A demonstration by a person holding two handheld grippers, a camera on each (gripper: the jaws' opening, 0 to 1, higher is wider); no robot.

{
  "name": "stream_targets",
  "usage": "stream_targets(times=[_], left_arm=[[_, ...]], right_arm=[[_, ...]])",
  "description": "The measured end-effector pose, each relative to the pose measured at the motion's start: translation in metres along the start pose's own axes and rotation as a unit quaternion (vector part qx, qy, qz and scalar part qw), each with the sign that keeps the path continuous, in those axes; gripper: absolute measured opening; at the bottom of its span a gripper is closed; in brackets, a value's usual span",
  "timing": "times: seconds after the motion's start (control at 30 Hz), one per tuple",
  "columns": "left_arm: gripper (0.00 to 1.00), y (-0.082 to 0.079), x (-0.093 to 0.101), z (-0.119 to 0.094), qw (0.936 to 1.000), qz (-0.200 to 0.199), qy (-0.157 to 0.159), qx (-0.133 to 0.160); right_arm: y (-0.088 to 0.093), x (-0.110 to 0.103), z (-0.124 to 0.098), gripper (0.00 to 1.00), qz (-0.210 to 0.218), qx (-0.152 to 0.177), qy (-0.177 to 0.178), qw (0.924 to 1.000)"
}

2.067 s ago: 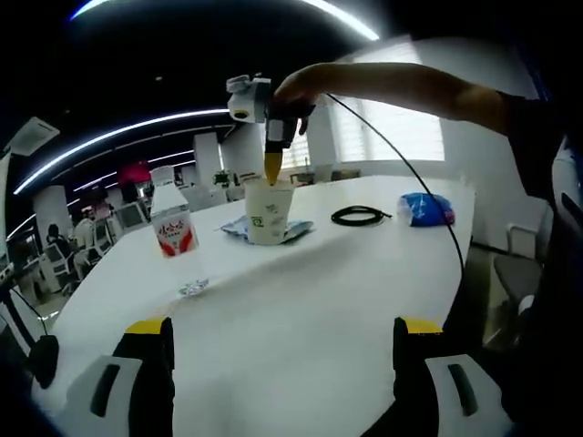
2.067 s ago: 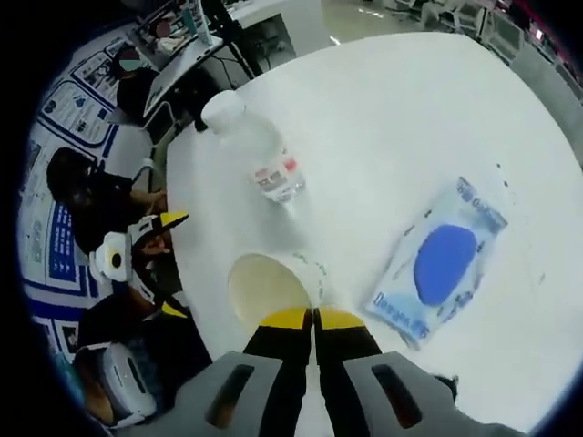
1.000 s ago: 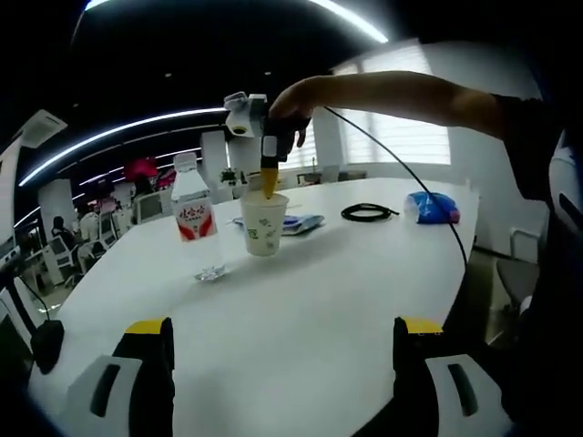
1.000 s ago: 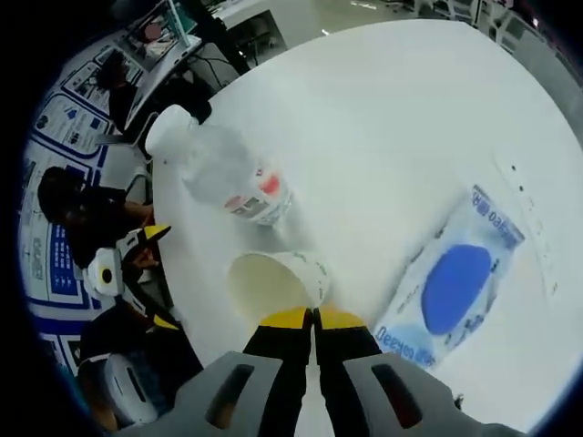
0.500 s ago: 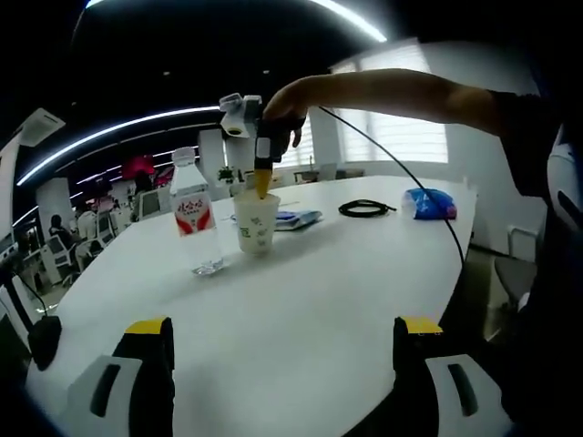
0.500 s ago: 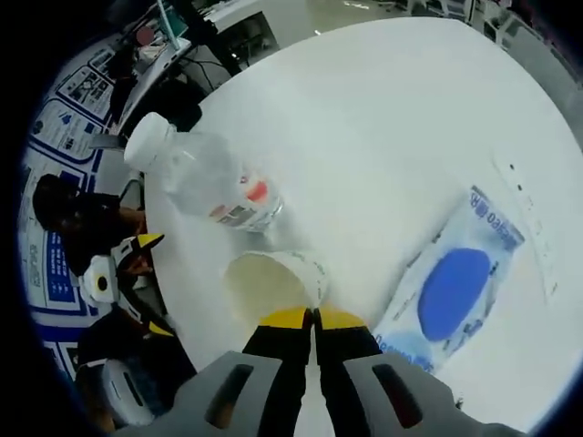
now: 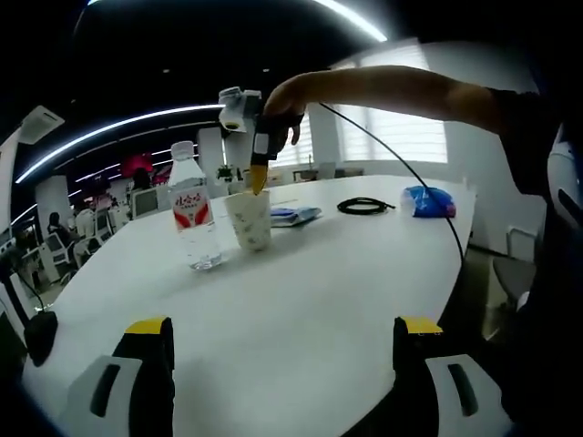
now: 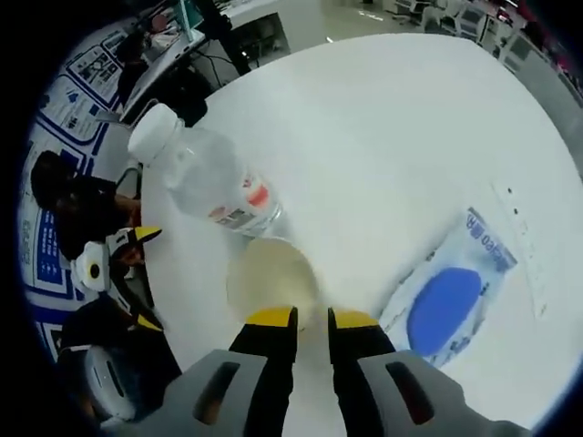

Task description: Arrange the tabletop items into an orderly group along one side of the table until the central work area is clear of visible clutter.

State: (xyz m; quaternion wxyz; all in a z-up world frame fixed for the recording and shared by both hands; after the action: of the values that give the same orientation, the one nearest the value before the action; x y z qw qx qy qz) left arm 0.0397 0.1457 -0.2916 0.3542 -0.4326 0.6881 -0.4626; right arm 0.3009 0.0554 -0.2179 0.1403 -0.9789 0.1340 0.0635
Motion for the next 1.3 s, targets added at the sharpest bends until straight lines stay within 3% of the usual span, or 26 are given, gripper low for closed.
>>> stream_targets(times=[0.43, 0.8, 0.9, 1.0, 1.07, 1.3], left_arm=[[1.00, 0.000, 0.004, -0.002, 1.0000, 0.007, -0.001, -0.002], [1.00, -0.007, 0.013, -0.001, 0.9999, 0.011, 0.006, 0.004], [1.00, -0.011, 0.016, 0.001, 0.9999, 0.012, 0.007, 0.006], [1.00, -0.013, 0.021, 0.002, 0.9997, 0.019, 0.013, 0.007], [1.00, -0.015, 0.023, 0.003, 0.9997, 0.020, 0.015, 0.007], [1.00, -0.018, 0.028, 0.008, 0.9994, 0.027, 0.021, 0.004]], right_arm=[[-0.001, 0.001, -0.016, 0.15, -0.008, 0.033, 0.011, 0.9994], [0.020, 0.001, -0.030, 0.17, -0.012, 0.027, 0.021, 0.9993], [0.025, 0.003, -0.035, 0.21, -0.017, 0.032, 0.027, 0.9990], [0.029, 0.009, -0.039, 0.34, -0.041, 0.033, 0.052, 0.9973], [0.032, 0.009, -0.040, 0.35, -0.039, 0.028, 0.049, 0.9976], [0.038, 0.019, -0.044, 0.55, -0.057, 0.028, 0.073, 0.9953]])
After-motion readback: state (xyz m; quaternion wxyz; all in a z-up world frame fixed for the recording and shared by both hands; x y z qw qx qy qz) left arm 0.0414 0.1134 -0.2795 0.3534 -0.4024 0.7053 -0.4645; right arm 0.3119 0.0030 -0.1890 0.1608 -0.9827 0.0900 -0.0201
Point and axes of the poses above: the point that each gripper's makers call its tool centre point, and the gripper's own axes: z roughly forward along the fingers, x roughly to its right, y roughly out of its underside, the point moved 5 cm from there along -z, roughly backward along the fingers, and after that the axes turned 2 degrees about -z, right-handed, at the moved point
